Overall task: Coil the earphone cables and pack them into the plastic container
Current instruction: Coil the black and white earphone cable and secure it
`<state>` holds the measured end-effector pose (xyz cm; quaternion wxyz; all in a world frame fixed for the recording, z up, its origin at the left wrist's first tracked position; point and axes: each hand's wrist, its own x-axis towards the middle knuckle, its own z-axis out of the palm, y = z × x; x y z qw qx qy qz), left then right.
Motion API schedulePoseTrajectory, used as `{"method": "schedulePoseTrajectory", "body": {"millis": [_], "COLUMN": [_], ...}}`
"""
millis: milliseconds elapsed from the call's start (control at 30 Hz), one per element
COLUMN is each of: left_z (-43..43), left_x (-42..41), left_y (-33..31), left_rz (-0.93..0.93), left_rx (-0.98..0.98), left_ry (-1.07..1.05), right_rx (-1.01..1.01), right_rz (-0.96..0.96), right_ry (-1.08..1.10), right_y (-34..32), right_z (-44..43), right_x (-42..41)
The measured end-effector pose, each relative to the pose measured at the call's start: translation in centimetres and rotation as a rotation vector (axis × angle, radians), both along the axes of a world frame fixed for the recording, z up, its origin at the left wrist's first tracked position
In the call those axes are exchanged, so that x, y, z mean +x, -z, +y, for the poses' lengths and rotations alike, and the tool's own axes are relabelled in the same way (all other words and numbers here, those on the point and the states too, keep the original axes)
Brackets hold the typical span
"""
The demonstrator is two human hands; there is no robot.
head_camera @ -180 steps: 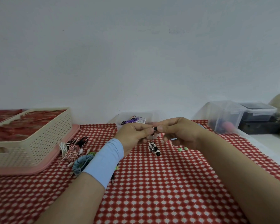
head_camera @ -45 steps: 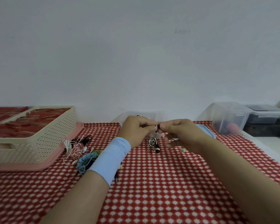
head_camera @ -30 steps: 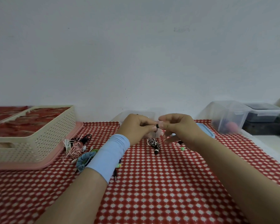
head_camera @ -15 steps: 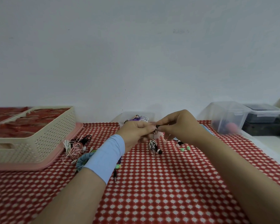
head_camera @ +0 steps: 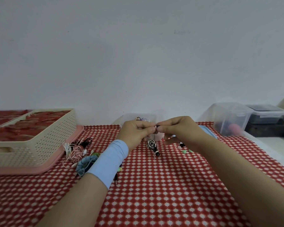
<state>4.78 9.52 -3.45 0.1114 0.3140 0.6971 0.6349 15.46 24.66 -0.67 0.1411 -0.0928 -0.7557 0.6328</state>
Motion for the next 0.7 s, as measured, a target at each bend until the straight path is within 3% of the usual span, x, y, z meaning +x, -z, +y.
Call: {"method": "schedulePoseTrajectory", "body": {"millis": [700], "left_z": [0.00], "left_x": [0.07], "left_y": [0.04], "left_rz": [-0.083], "left_rx": [0.060], "left_ry": [0.135], "right_rx": [-0.076], "right_rz": [-0.052], "right_ry": [-0.114], "right_y": [0.38], "right_z": [0.98], "right_x": [0.06]}}
